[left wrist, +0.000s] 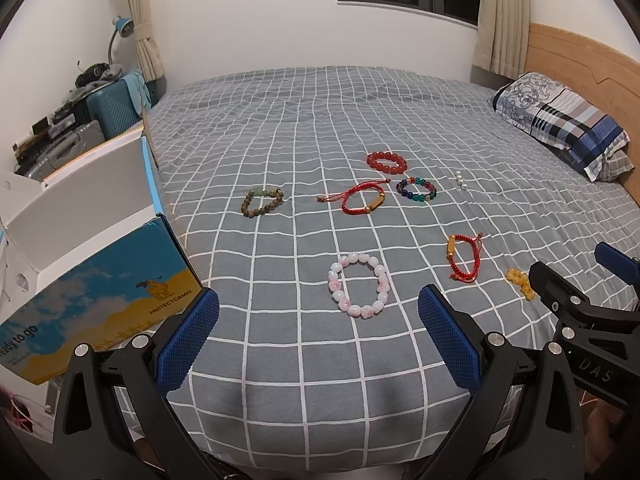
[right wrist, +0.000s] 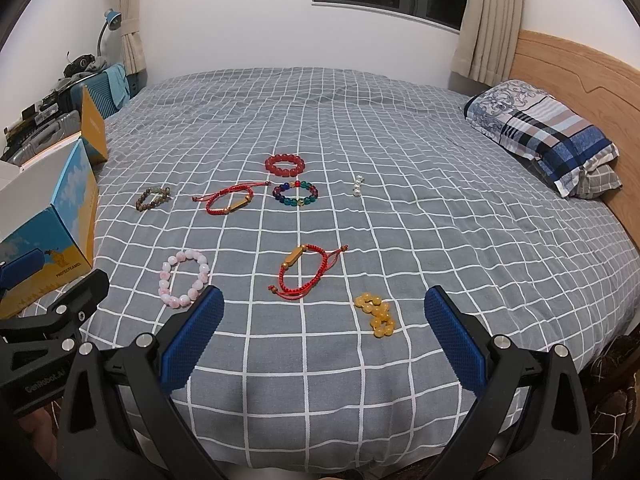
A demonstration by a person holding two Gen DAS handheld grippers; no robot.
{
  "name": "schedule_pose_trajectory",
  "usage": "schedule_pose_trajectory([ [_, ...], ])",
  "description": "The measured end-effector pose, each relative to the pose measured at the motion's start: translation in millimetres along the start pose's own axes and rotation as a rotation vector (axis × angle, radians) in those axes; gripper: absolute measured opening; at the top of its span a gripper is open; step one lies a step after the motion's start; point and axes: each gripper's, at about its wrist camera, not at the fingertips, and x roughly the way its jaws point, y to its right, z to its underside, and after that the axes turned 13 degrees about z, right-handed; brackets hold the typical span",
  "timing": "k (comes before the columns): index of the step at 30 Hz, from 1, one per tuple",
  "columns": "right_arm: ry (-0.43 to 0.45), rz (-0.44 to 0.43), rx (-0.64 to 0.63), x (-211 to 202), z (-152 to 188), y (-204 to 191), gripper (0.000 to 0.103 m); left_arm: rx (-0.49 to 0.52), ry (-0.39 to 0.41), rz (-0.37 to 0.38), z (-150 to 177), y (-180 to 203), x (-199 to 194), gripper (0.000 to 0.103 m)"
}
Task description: Organize jewelry
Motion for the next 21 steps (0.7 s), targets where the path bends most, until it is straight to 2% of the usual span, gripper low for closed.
schedule_pose_trajectory([
  [21,0.0,0.007,0.001,2.3,0.1,-2.5,0.096,0.0,-0.003,-0.005,0.1,-0.8,-0.4,0.097],
])
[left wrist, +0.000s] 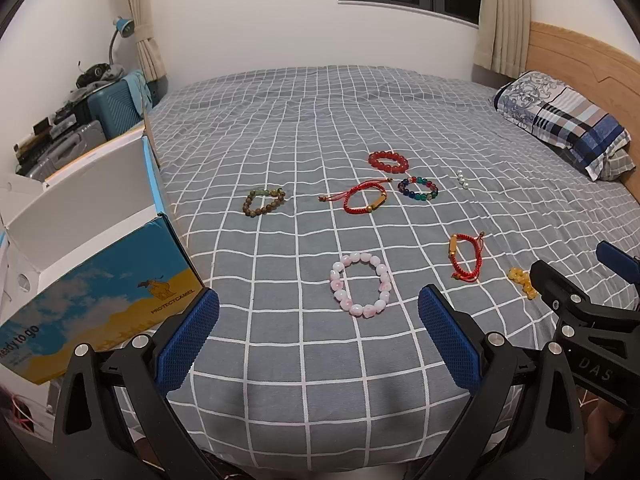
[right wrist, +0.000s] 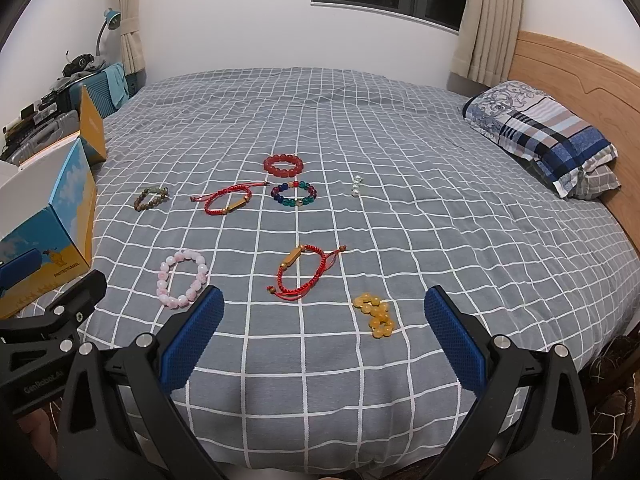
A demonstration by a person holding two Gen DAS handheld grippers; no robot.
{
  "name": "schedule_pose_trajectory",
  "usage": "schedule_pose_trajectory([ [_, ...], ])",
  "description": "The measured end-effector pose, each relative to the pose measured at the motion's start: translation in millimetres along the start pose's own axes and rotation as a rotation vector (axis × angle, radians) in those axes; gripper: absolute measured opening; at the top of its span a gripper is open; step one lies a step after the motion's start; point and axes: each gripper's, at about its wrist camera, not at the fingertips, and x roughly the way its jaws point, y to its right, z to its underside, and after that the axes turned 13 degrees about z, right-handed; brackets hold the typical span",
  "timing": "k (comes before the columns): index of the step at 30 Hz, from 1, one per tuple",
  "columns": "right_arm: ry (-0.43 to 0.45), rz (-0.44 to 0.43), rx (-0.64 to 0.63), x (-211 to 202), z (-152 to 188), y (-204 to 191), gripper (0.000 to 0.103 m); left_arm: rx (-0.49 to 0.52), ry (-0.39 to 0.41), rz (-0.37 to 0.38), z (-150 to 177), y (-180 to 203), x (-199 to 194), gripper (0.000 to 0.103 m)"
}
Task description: Organize jewelry
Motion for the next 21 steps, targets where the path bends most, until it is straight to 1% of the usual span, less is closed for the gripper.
schedule_pose_trajectory([
  [12,0.006,-0.006,0.004,-1,-1,1,0.096,0.002,0.0,-0.007,-1,-1,1,0.097],
  [16,0.021,-0.016,0.009,-7,-3,6,0.096,0.013,-0.019,-0.025,-1,-1,8,0.097],
  [21,0.036,-0.019,0.021,-16,-14,14,0.096,0.009,0.003,-0.029,-13,-1,-1,0.097],
])
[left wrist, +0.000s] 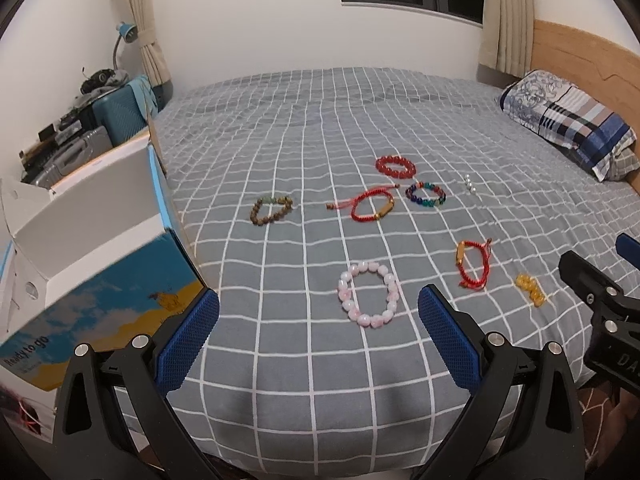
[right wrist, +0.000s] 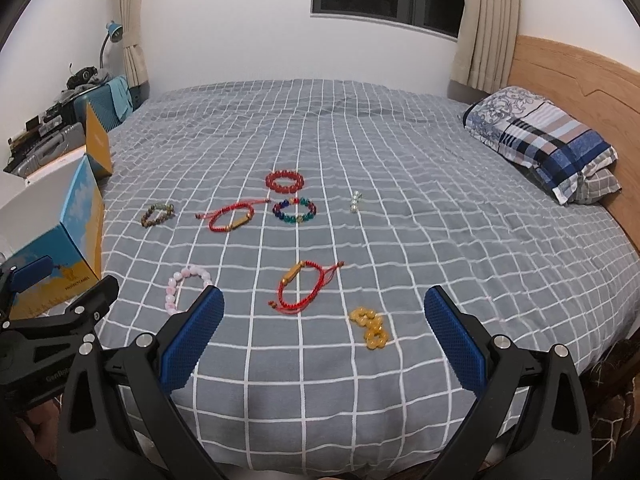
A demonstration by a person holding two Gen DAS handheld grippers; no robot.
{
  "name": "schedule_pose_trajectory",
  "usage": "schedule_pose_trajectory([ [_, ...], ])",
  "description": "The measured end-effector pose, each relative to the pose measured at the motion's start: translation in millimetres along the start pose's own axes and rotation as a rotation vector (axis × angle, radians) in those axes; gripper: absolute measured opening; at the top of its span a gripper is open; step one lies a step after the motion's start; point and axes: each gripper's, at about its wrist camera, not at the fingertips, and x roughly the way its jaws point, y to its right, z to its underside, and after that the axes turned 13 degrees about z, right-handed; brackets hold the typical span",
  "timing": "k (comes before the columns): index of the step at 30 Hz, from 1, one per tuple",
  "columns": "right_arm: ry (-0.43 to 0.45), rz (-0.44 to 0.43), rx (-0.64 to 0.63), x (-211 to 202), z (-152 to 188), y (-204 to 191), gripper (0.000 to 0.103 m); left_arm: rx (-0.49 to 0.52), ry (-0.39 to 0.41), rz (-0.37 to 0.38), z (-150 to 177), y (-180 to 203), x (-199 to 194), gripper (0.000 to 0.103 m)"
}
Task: Organize jewelry
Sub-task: 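Grasp the red cord bracelet with the left tool while the right tool grasps the amber bracelet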
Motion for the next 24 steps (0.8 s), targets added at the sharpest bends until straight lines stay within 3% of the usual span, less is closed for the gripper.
schedule_pose_trajectory([
  [13,-0.013,0.025,-0.005,9,-48,16,0.096,0.004,-0.023,0.035,-50,4,8,0.097],
  [24,-0.187,0.038,-0.037,75,-46,10,0.096,0.024,-0.137,0.073,-93,10,85,0.097],
])
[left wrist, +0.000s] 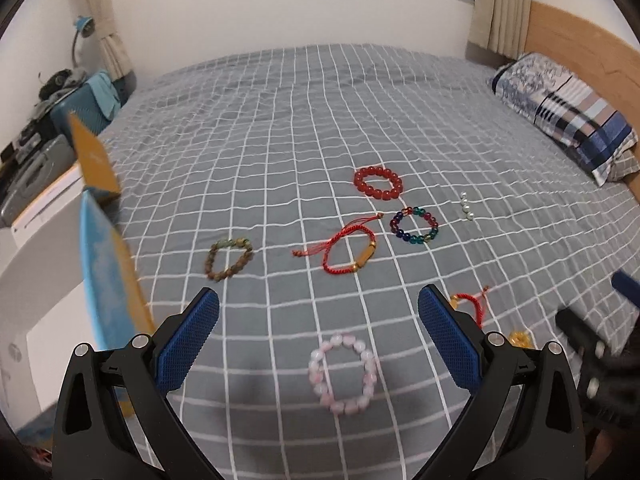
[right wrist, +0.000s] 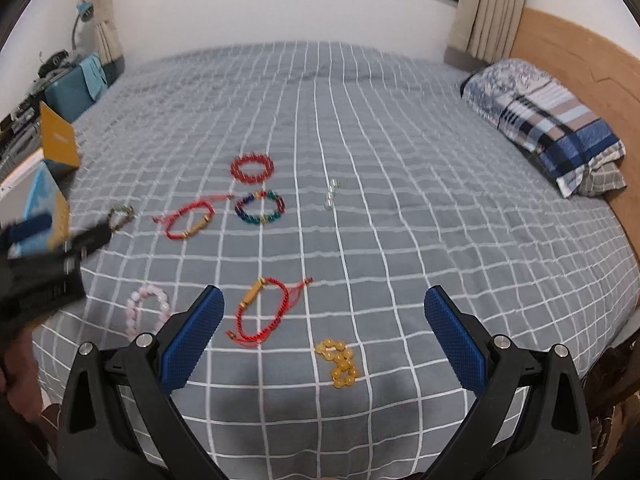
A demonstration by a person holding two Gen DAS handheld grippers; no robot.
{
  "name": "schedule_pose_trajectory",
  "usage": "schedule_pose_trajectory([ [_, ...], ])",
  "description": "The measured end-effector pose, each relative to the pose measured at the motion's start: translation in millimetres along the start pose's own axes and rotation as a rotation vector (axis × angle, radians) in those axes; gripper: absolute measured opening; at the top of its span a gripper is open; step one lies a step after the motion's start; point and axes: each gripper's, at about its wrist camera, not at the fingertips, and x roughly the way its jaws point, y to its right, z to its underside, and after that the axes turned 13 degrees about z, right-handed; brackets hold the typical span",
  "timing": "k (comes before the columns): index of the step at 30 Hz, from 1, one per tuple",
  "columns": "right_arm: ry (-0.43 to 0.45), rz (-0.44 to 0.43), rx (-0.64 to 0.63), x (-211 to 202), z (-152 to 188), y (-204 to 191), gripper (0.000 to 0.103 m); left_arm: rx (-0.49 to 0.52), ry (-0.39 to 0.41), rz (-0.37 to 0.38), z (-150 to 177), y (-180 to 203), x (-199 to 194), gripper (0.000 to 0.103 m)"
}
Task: Organize jewelry
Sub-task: 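Grasp the red cord bracelet with the left tool while the right tool grasps the amber bracelet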
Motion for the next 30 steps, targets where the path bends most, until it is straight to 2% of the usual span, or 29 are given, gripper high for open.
schedule_pose_trajectory([
  [10,-0.142,-0.003,-0.025,57,27,4,0.096,0.018,-0.124,0.031,-36,4,90,0.097],
  [14,-0.189,-0.016,-0.032,77,39,10,0.096,-0.008,-0.187,0.058,-32,-4,124,0.097],
  [18,-0.242,-0.02,-0.037,97,50,11,0.096,-0.024,-0.232,0.043,-26,-11,151,0.097],
  [22,-0.273,-0.045,-0.056,106,55,6,0.087,-0.013,-0.253,0.04,-22,-11,168,0.097],
  [24,-0.289,-0.063,-0.063,110,57,3,0.083,-0.001,-0.263,0.025,-21,-10,172,0.089],
  [27,-0.306,-0.082,-0.053,112,59,3,0.08,-0.005,-0.277,0.05,-19,-10,175,0.081],
  [30,-0.317,-0.098,-0.043,113,58,3,0.07,-0.003,-0.276,0.067,-17,-10,174,0.07],
])
